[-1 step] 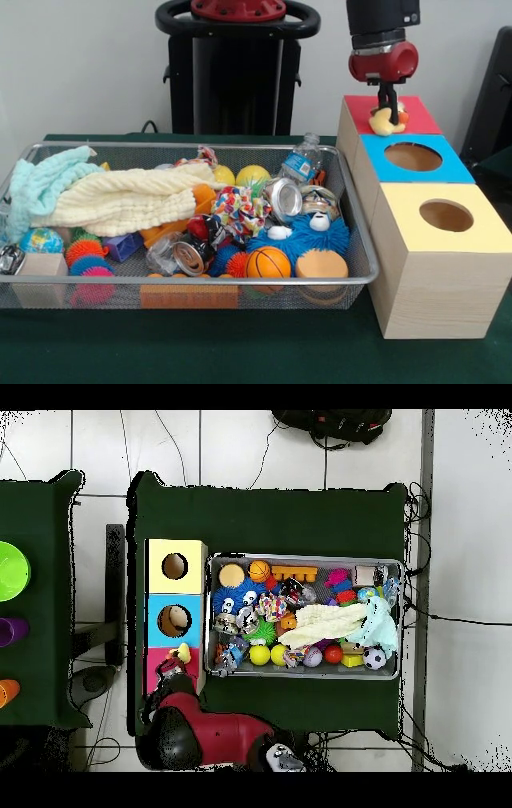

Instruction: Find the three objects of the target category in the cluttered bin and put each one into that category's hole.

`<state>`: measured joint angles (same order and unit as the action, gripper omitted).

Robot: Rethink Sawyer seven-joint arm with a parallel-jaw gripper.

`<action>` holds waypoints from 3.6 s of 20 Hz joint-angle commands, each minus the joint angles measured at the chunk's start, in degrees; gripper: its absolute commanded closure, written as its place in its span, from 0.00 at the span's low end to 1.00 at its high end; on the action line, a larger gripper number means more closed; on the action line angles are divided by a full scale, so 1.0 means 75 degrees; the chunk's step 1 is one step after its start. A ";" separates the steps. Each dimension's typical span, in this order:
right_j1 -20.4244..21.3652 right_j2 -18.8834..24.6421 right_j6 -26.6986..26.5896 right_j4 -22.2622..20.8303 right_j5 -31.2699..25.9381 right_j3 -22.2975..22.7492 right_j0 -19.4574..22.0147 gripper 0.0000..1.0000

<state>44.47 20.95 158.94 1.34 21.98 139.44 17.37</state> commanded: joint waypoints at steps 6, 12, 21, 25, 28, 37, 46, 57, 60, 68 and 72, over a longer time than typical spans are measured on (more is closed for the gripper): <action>-0.2500 0.1820 0.2990 0.2127 -0.0921 -0.0541 -0.0958 1.00; -0.1766 0.2210 0.3195 0.2829 -0.1365 -0.0220 -0.0920 1.00; -0.0789 0.3283 0.3274 0.3156 -0.2237 0.0573 -0.0112 1.00; 0.2639 0.3325 0.3486 0.4161 -0.5085 0.1258 -0.0014 1.00; 0.4311 0.3106 0.3169 0.5004 -0.6909 0.1141 -0.0034 1.00; 0.4746 0.1728 0.4578 0.2242 -0.9002 -0.0959 0.0169 1.00; 0.2947 -0.0504 0.6091 -0.1961 -0.7812 -0.3110 -0.1101 1.00; 0.1356 -0.1498 0.4832 -0.1588 -0.5869 -0.3202 -0.1482 1.00; 0.1240 -0.1444 0.4321 -0.1561 -0.5221 -0.2678 -0.1125 1.00; 0.1776 -0.0762 0.4218 -0.1337 -0.4096 -0.1240 -0.0805 1.00; 0.1991 -0.0019 0.4409 -0.0981 -0.3784 -0.0719 -0.0453 1.00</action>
<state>57.99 14.24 188.77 -8.74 -10.49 124.66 10.57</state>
